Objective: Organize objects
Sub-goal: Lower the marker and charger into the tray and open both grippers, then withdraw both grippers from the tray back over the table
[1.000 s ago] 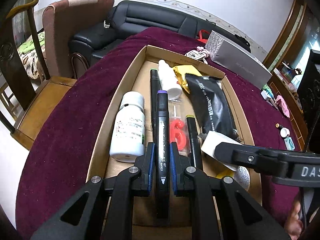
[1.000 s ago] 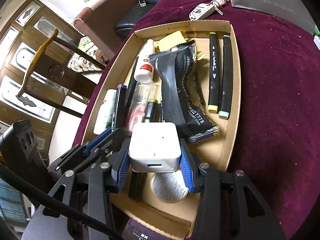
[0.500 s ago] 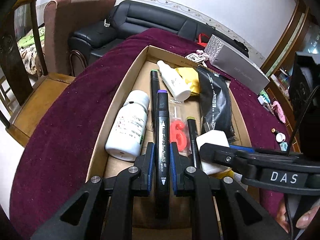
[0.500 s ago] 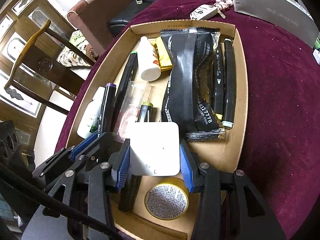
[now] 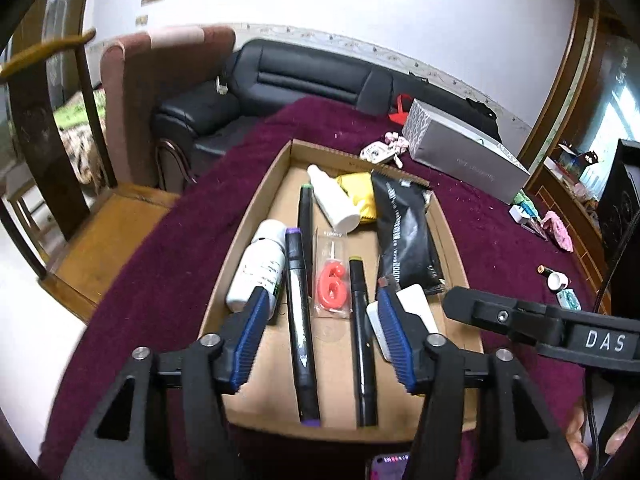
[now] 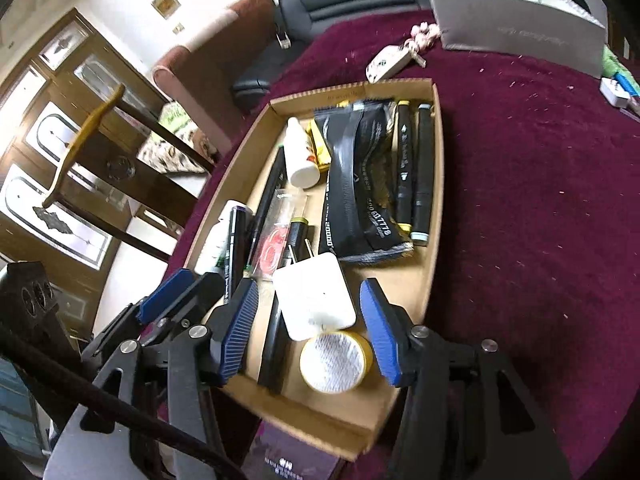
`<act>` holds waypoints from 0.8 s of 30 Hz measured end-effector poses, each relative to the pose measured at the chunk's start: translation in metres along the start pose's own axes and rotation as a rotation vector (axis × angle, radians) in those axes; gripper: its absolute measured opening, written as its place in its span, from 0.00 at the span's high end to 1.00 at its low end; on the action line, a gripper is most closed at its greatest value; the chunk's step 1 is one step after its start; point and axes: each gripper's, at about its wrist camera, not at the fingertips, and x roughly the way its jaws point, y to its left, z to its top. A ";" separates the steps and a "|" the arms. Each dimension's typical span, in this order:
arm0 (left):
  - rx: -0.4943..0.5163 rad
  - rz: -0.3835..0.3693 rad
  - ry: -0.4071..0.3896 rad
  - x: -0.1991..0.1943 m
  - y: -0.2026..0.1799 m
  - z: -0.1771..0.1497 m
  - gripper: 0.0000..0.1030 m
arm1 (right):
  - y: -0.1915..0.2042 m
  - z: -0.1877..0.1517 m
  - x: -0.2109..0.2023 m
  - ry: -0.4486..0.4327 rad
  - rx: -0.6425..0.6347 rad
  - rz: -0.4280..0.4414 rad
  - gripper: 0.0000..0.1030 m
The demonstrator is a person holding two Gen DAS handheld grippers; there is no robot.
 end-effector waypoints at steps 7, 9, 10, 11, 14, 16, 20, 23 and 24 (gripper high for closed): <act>0.101 0.056 -0.085 -0.038 -0.037 -0.004 0.44 | -0.014 -0.017 -0.034 -0.068 -0.008 -0.024 0.46; 0.130 0.050 -0.096 -0.046 -0.049 -0.005 0.44 | -0.021 -0.022 -0.044 -0.090 0.000 -0.034 0.45; 0.144 0.049 -0.100 -0.049 -0.056 -0.006 0.44 | -0.025 -0.024 -0.049 -0.099 0.006 -0.037 0.45; 0.156 0.046 -0.104 -0.052 -0.062 -0.006 0.44 | -0.030 -0.028 -0.054 -0.106 0.012 -0.039 0.45; 0.189 0.040 -0.114 -0.060 -0.082 -0.007 0.44 | -0.045 -0.035 -0.069 -0.130 0.036 -0.045 0.45; 0.217 0.034 -0.121 -0.066 -0.097 -0.010 0.44 | -0.057 -0.040 -0.081 -0.148 0.056 -0.053 0.45; 0.268 0.030 -0.124 -0.072 -0.122 -0.016 0.44 | -0.080 -0.047 -0.103 -0.185 0.093 -0.067 0.43; 0.307 0.022 -0.117 -0.073 -0.143 -0.021 0.44 | -0.097 -0.052 -0.120 -0.207 0.106 -0.095 0.42; 0.322 0.015 -0.110 -0.072 -0.152 -0.023 0.44 | -0.106 -0.053 -0.126 -0.215 0.113 -0.111 0.42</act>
